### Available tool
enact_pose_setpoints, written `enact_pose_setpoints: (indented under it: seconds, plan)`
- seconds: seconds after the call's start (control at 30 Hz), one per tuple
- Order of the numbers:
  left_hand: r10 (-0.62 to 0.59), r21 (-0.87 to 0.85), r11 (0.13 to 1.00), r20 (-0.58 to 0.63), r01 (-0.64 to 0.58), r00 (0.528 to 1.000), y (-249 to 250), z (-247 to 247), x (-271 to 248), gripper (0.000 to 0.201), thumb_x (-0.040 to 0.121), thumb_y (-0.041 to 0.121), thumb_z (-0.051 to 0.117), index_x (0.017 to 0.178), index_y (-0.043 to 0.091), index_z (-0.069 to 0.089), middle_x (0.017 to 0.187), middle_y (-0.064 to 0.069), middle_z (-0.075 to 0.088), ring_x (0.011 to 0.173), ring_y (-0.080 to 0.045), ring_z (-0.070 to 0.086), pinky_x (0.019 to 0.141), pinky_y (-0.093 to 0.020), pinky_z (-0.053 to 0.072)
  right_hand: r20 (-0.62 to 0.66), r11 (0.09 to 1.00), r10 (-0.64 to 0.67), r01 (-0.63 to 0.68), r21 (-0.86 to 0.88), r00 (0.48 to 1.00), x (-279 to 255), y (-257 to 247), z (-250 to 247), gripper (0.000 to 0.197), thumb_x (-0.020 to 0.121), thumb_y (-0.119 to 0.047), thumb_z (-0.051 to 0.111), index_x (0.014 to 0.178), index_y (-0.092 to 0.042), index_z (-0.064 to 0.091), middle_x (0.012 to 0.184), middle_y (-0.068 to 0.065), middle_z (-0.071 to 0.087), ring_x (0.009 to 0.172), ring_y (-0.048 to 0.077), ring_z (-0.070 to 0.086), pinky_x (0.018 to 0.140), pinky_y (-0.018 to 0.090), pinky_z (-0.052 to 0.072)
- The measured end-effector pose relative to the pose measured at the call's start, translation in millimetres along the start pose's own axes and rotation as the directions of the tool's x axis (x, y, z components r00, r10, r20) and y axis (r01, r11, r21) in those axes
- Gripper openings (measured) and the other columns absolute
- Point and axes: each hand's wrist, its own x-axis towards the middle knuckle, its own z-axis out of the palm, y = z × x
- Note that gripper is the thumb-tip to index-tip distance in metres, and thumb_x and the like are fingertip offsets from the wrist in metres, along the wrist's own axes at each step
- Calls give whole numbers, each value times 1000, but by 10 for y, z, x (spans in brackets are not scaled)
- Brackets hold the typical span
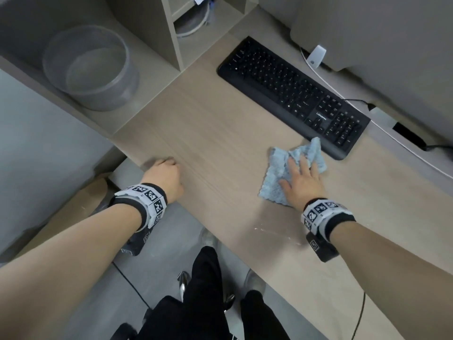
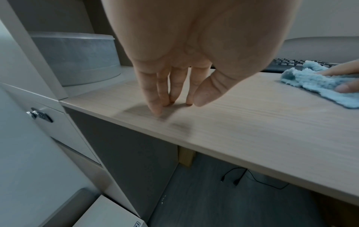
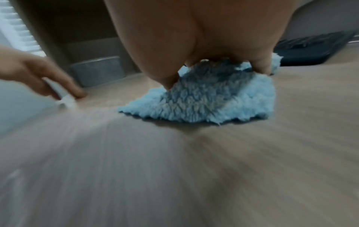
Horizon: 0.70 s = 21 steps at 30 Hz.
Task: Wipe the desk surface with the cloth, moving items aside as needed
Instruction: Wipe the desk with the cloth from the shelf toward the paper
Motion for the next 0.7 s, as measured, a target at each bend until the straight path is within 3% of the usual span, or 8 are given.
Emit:
enact_pose_setpoints:
  seconds: [0.1,0.17,0.3,0.37,0.4,0.43,0.57,0.7]
  plan:
    - [0,-30,1000,-31,-1,1000,-6,44,-15,62,82,14,52,142,12,42,157,-8,28,143,-32,25,114,-43,31,16,1000,23,-23,-6,1000,143,-346,-59,69,101,-36,40,157,-21,2,164,11,-10,148,45,-6,119,59,14]
    - [3,-45,999,-61,-5,998,-11,85,-42,65,81,13,53,144,14,40,159,-7,24,144,-30,21,115,-42,30,61,984,-162,166,-69,985,117,-699,-29,68,101,-33,39,157,-23,1,165,11,-11,148,44,-8,118,61,13]
    - [6,-84,996,-84,-13,996,-32,147,-97,72,78,13,56,146,19,35,160,-4,19,146,-27,17,116,-41,28,193,798,-518,553,-241,833,-262,-1144,303,68,100,-41,40,157,-28,4,164,9,-15,148,41,-15,119,60,4]
    - [6,-95,995,-80,-14,997,-47,170,-107,75,77,13,57,147,21,33,161,-3,17,146,-26,16,115,-42,30,245,723,-600,647,-244,762,-403,-1048,437,67,100,-42,40,156,-30,5,164,4,-15,148,36,-19,120,57,0]
    - [5,-97,995,-80,-13,997,-57,176,-108,76,76,13,57,147,21,33,161,-2,17,146,-26,16,114,-42,31,244,716,-613,659,-231,751,-421,-928,453,66,101,-43,39,156,-31,6,165,1,-14,149,33,-19,121,55,-1]
    - [5,-97,995,-81,-13,997,-65,186,-114,76,76,13,57,147,21,32,161,-1,16,146,-25,15,114,-43,32,230,733,-601,643,-222,765,-413,-786,439,65,101,-45,38,156,-33,6,165,-1,-13,149,30,-19,121,53,-2]
    - [17,-101,994,-112,-28,994,-80,275,-163,80,76,13,57,149,22,26,161,1,11,146,-23,12,110,-44,37,114,893,-405,419,-165,907,-265,-360,226,64,102,-48,35,156,-34,5,165,-3,-13,150,29,-15,122,52,2]
    - [30,-140,989,-156,-53,987,-96,375,-190,83,77,11,56,151,22,21,162,2,8,148,-20,9,113,-39,33,1,960,-253,252,-126,967,-27,-766,188,65,102,-41,38,156,-26,7,165,8,-9,149,41,-9,119,56,11]
